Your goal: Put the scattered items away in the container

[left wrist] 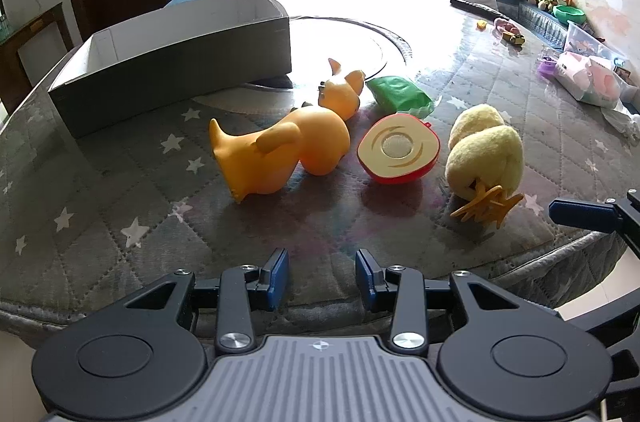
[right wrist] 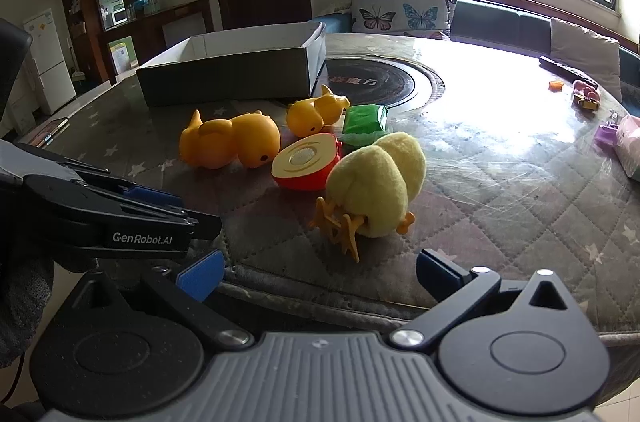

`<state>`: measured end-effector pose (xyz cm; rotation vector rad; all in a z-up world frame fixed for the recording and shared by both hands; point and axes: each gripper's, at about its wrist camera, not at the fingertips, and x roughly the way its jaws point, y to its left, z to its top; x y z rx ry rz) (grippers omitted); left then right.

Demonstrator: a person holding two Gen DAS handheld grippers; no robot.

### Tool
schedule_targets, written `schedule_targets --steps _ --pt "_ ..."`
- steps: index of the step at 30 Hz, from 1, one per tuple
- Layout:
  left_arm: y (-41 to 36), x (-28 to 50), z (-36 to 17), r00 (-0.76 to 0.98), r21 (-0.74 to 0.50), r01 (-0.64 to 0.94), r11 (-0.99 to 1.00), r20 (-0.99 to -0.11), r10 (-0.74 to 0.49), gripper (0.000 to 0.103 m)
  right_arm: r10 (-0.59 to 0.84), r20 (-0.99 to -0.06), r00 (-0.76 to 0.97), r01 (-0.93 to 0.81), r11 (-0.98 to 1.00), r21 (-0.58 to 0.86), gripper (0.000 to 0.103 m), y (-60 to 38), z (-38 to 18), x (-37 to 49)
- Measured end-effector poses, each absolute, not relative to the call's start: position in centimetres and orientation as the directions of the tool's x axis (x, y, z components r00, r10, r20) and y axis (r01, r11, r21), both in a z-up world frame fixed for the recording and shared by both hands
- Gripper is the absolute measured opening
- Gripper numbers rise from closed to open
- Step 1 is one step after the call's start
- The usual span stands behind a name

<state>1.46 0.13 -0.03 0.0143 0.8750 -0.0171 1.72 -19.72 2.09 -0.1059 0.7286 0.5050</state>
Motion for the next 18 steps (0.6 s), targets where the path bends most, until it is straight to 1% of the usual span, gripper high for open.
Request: schedule_targets --steps 18 --pt "0.00 1.98 0.01 0.633 0.005 0.030 1.000 -0.774 -0.016 0.040 0.400 -0.664 0.632 -0.477 0.876 0.074 0.103 -19.55 2.05 2.07"
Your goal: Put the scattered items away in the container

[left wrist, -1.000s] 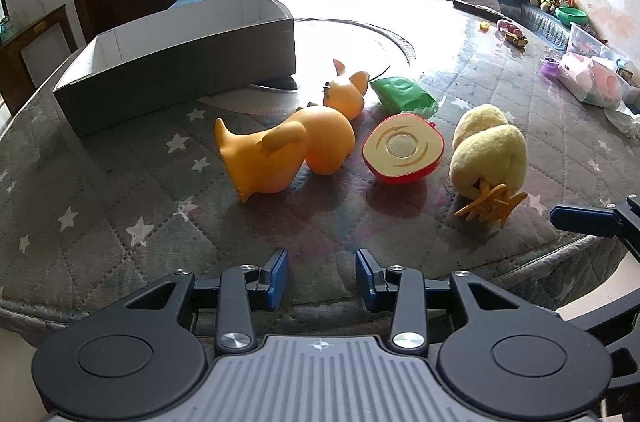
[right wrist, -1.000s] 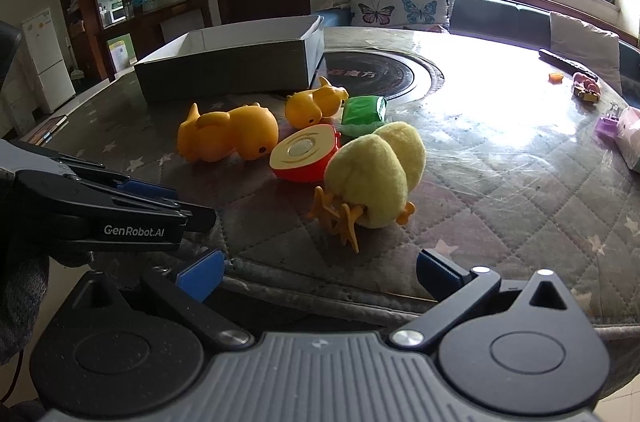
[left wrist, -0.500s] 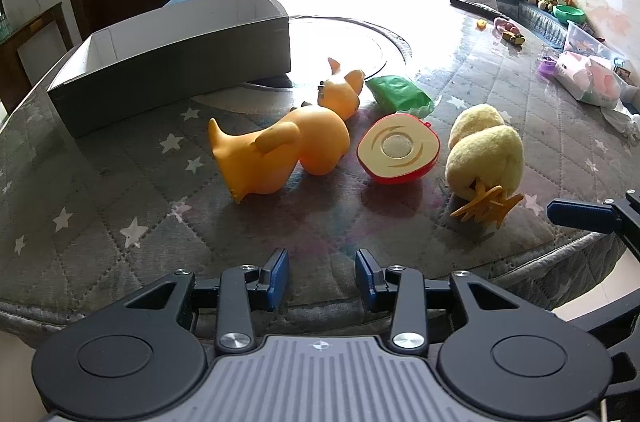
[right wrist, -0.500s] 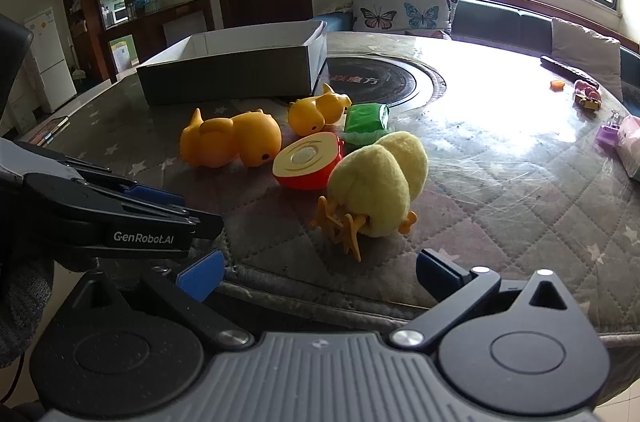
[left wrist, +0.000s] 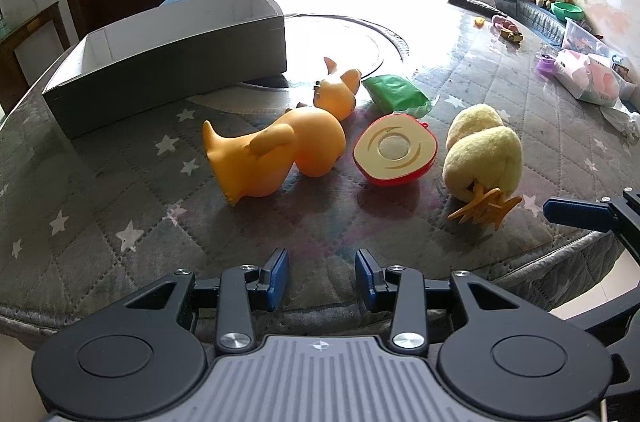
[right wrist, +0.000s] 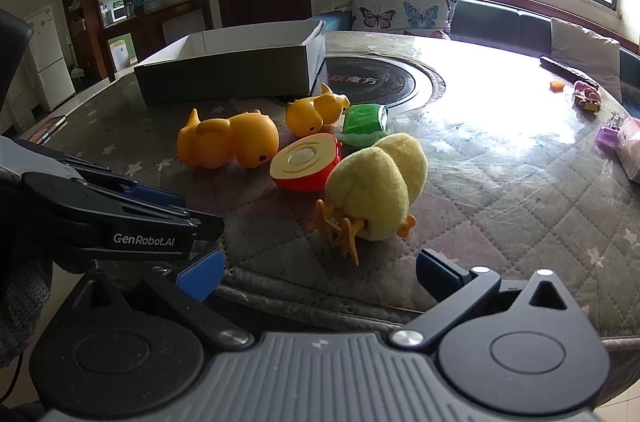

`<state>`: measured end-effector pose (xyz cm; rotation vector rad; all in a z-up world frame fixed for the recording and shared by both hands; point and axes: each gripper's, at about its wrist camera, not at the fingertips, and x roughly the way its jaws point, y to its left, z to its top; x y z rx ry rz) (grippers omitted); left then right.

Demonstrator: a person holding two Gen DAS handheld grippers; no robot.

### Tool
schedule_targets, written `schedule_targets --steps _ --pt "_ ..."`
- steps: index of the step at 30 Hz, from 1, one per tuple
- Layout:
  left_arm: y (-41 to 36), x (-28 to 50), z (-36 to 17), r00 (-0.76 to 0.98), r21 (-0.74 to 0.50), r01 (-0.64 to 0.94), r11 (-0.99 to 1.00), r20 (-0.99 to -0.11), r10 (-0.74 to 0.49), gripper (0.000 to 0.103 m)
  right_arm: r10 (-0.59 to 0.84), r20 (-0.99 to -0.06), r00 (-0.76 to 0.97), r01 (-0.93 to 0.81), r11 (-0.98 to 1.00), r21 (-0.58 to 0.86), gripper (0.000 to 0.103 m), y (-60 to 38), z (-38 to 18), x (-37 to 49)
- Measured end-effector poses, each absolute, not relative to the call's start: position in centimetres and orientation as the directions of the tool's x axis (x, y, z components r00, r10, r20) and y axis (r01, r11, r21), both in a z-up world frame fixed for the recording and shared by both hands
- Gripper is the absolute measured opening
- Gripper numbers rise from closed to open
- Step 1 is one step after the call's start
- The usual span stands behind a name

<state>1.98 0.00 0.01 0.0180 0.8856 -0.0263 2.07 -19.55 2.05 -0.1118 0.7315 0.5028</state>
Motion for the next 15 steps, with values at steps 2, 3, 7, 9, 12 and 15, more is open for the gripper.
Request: schedule_targets --steps 2,3,7,9,12,15 --pt "-0.05 2.05 0.02 0.632 0.005 0.032 0.999 -0.775 -0.017 0.040 0.401 -0.663 0.632 -0.477 0.876 0.074 0.103 -19.56 2.10 2.11" --pt "-0.08 2.10 0.02 0.631 0.004 0.033 0.999 -0.776 -0.018 0.040 0.401 -0.663 0.632 -0.477 0.876 0.074 0.103 -19.55 2.13 2.13" --pt "-0.21 2.28 0.05 0.628 0.002 0.039 0.999 -0.778 -0.023 0.040 0.398 -0.662 0.635 -0.476 0.877 0.072 0.103 -19.54 2.21 2.30" --pt "-0.26 2.41 0.06 0.627 0.001 0.043 0.999 -0.779 -0.026 0.040 0.398 -0.660 0.637 -0.475 0.877 0.071 0.103 -19.54 2.29 2.39" --pt "-0.30 2.64 0.11 0.624 -0.002 0.047 0.999 -0.781 -0.031 0.040 0.399 -0.657 0.640 -0.473 0.878 0.072 0.102 -19.58 2.46 2.60" --pt "-0.36 2.82 0.14 0.623 -0.002 0.049 0.999 -0.782 -0.032 0.040 0.401 -0.654 0.642 -0.473 0.878 0.075 0.102 -19.62 2.58 2.83"
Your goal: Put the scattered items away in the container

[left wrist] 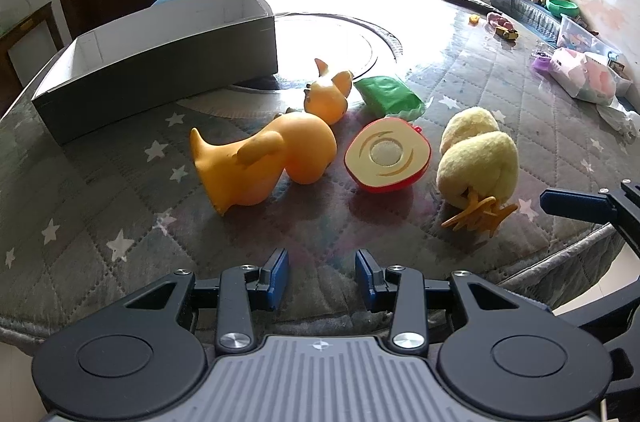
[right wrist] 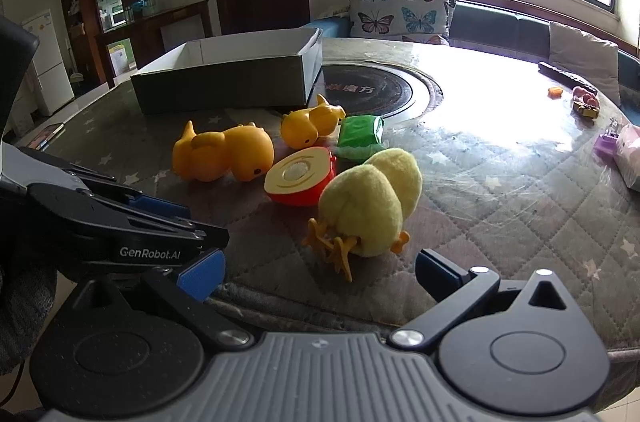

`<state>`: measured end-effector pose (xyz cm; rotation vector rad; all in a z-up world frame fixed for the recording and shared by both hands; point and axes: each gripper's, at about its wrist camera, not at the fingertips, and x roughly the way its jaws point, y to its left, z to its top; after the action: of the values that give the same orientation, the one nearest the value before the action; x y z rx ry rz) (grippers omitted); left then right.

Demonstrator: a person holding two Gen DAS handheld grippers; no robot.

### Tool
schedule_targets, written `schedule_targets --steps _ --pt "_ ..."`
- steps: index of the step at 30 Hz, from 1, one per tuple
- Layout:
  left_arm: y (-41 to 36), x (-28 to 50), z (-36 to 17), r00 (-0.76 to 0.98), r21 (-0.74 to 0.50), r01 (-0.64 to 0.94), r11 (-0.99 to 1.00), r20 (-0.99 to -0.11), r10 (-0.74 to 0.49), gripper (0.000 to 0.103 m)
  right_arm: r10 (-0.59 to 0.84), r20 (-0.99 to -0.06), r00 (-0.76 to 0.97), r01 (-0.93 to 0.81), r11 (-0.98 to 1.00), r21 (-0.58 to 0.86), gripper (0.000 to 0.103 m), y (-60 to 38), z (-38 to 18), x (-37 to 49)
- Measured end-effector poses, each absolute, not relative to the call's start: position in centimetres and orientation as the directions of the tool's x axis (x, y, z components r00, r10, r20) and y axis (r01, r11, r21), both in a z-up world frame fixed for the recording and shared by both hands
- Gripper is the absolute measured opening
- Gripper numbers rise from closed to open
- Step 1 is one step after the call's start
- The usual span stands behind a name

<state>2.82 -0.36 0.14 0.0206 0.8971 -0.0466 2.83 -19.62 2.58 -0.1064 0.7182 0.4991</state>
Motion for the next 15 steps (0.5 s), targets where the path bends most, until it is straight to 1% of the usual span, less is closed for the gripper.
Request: schedule_targets --steps 5,7,13,15 --pt "-0.4 3.1 0.2 0.620 -0.003 0.052 0.999 -0.784 -0.035 0.040 0.401 -0.656 0.640 -0.473 0.878 0.076 0.101 -19.7 2.5 3.2" --pt "-0.4 3.3 0.2 0.620 -0.004 0.053 0.999 -0.784 -0.036 0.040 0.403 -0.657 0.638 -0.475 0.877 0.077 0.098 -19.6 2.5 3.3" --pt "-0.3 3.7 0.4 0.621 -0.009 0.055 0.998 -0.783 -0.041 0.040 0.399 -0.661 0.636 -0.471 0.879 0.077 0.096 -19.6 2.4 3.8" --pt "-0.3 3.8 0.4 0.620 -0.012 0.055 0.998 -0.784 -0.044 0.040 0.398 -0.661 0.636 -0.468 0.880 0.080 0.093 -19.6 2.4 3.9"
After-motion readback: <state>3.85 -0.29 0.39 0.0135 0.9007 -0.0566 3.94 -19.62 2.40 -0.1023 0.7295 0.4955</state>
